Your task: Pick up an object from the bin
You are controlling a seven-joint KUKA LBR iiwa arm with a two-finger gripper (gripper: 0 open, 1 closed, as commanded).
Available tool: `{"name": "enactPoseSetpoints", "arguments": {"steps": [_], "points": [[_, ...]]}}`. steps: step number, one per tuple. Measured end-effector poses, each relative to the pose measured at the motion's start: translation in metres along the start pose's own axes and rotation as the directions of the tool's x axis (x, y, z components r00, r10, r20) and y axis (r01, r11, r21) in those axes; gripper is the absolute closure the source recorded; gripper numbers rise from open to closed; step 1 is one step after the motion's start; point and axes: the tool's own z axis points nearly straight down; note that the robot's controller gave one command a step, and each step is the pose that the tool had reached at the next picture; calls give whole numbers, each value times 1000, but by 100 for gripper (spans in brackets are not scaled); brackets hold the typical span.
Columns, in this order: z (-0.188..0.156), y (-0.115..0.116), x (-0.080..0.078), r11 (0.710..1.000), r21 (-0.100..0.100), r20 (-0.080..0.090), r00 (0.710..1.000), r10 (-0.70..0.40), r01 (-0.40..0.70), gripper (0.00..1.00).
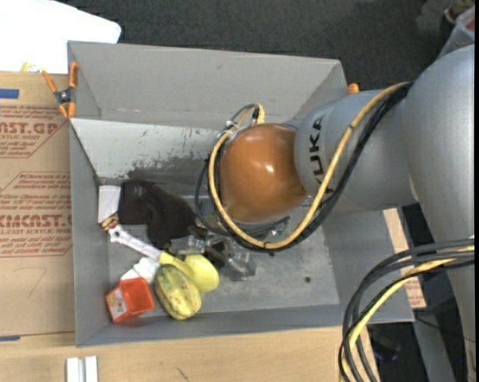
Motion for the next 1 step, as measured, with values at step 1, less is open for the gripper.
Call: {"name": "enactPoseSetpoints", "arguments": {"steps": [1], "points": [[2, -36, -28, 970, 4, 2, 970, -241, 241, 100]]}}
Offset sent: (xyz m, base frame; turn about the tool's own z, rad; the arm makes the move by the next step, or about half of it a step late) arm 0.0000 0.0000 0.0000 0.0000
